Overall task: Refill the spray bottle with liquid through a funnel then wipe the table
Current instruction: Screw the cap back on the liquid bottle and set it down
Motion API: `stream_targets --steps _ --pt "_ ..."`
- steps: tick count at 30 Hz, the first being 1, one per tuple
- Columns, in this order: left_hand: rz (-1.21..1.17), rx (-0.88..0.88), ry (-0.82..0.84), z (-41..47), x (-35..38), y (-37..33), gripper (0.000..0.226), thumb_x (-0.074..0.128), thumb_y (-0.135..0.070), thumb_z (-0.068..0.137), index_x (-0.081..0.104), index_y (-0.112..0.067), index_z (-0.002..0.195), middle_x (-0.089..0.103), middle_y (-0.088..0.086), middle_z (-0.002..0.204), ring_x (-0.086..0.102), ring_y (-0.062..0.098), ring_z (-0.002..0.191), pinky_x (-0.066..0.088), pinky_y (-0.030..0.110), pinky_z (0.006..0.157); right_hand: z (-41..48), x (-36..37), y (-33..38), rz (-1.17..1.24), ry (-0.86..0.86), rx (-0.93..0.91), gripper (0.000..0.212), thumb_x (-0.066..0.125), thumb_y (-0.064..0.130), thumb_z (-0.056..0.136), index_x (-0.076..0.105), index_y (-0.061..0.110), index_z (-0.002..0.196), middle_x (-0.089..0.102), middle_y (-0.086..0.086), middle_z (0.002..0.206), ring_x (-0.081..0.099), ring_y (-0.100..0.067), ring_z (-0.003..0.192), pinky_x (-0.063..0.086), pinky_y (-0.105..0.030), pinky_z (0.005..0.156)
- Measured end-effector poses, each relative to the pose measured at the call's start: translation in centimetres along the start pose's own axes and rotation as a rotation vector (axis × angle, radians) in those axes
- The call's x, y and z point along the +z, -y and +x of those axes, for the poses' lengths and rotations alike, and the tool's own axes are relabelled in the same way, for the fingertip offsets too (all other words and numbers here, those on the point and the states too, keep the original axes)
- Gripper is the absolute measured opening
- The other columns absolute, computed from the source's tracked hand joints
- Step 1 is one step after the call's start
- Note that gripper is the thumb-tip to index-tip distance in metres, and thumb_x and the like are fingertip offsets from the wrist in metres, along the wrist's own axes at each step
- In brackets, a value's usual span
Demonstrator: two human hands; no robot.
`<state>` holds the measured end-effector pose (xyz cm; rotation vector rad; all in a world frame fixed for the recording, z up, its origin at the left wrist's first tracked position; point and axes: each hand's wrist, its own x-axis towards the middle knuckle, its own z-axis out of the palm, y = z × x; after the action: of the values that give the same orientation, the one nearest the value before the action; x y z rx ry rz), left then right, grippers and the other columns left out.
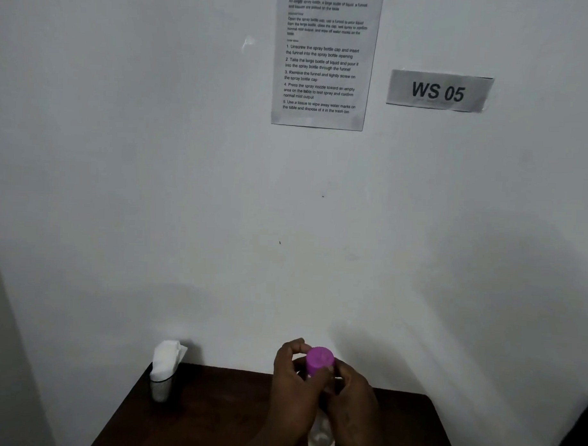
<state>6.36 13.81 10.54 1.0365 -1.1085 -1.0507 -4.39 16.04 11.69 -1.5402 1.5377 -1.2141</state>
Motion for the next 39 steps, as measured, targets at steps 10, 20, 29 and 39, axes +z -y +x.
stream_targets --steps 10,20,29,39 --pt "0.099 0.031 -0.071 0.6 0.5 1.2 0.054 0.094 -0.027 0.063 0.062 -0.026 0.106 0.072 -0.003 0.105 0.071 0.01 0.095 0.059 0.027 0.08 0.9 0.5 -1.6 -0.042 -0.046 0.04 0.019 0.074 0.029 0.082 0.072 0.045 0.092 0.074 0.023 0.086 0.069 0.004 0.08 0.057 -0.027 0.077" --pt "0.085 0.09 -0.1 2.3 -1.5 1.9 0.038 0.091 -0.018 0.07 0.071 -0.019 0.103 0.077 -0.004 0.098 0.073 0.011 0.093 0.06 0.03 0.084 3.5 2.8 -3.0 -0.14 -0.041 -0.009 0.042 0.058 0.063 0.068 0.072 0.037 0.099 0.074 0.018 0.085 0.068 0.003 0.079 0.057 -0.028 0.073" --pt "0.144 0.042 -0.128 6.0 -6.7 5.6 0.041 0.088 -0.023 0.073 0.072 -0.019 0.111 0.076 -0.006 0.104 0.071 0.008 0.1 0.058 0.035 0.092 7.7 8.5 -4.9 -0.219 0.119 -0.019 0.036 0.071 0.049 0.076 0.071 0.032 0.108 0.075 0.011 0.092 0.069 -0.008 0.085 0.058 -0.033 0.077" --pt "0.215 -0.048 -0.11 12.3 -15.0 11.8 0.045 0.083 -0.021 0.078 0.072 -0.021 0.122 0.074 -0.007 0.116 0.067 0.009 0.114 0.052 0.042 0.103 14.7 17.4 -7.4 -0.237 0.336 -0.044 0.057 0.087 0.032 0.071 0.068 0.024 0.124 0.074 0.006 0.114 0.065 -0.01 0.098 0.045 -0.014 0.08"
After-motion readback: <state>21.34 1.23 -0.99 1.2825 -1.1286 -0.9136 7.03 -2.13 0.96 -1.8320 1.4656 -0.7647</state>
